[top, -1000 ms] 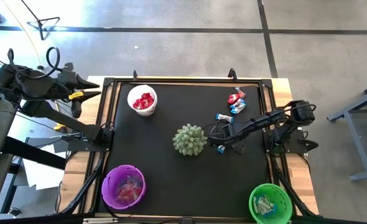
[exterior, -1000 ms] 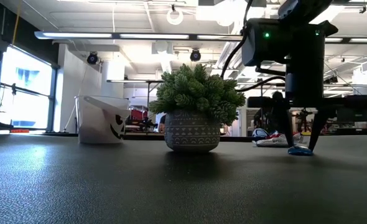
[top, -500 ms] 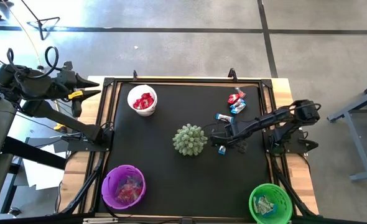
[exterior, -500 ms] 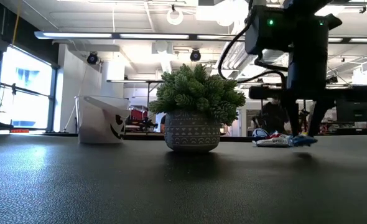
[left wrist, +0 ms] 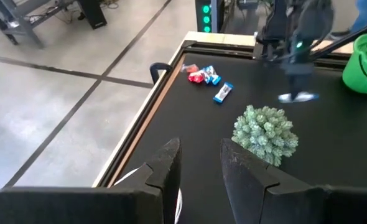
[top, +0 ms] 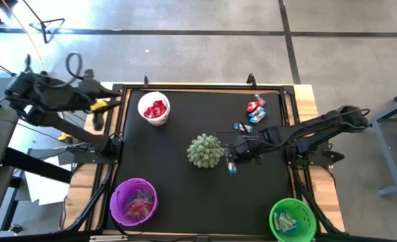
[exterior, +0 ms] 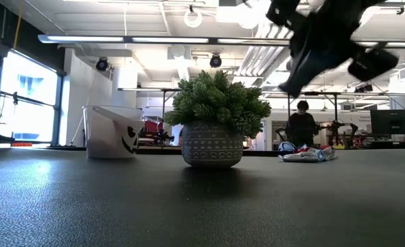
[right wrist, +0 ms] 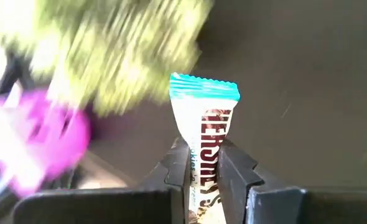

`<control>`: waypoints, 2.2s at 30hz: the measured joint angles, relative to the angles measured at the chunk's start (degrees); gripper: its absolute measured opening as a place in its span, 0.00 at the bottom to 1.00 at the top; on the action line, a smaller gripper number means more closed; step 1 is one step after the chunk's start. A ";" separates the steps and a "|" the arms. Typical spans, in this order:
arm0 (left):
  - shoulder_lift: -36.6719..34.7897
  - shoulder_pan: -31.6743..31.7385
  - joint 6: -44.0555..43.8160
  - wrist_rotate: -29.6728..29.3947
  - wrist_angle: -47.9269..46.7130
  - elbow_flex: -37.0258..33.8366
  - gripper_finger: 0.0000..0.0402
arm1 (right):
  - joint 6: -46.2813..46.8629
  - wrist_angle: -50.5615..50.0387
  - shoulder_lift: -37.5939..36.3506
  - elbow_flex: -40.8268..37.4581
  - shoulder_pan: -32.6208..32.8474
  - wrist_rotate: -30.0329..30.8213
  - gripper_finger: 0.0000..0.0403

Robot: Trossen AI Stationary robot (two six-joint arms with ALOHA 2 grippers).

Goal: Organize candy in baskets
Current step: Put the white chocolate bar into the green bucket

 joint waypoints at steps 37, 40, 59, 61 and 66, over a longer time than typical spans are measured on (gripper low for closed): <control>14.61 0.02 0.48 -1.95 13.67 -0.04 0.25 | 23.27 -4.88 -11.35 0.04 41.99 -26.65 0.32; 14.61 0.57 1.24 -1.95 13.65 -0.04 0.25 | 22.93 -5.56 -11.36 0.04 41.76 -27.91 0.32; 11.47 8.17 13.41 -1.81 12.97 0.02 0.25 | 2.76 -23.33 -11.46 0.07 23.54 10.83 0.22; 10.11 8.96 13.98 -1.55 12.34 0.00 0.25 | 2.42 -30.12 -10.86 -0.27 18.41 11.67 0.22; 7.16 10.53 15.45 -0.68 11.56 0.02 0.25 | -18.93 -25.62 -8.01 -1.03 5.16 10.48 0.22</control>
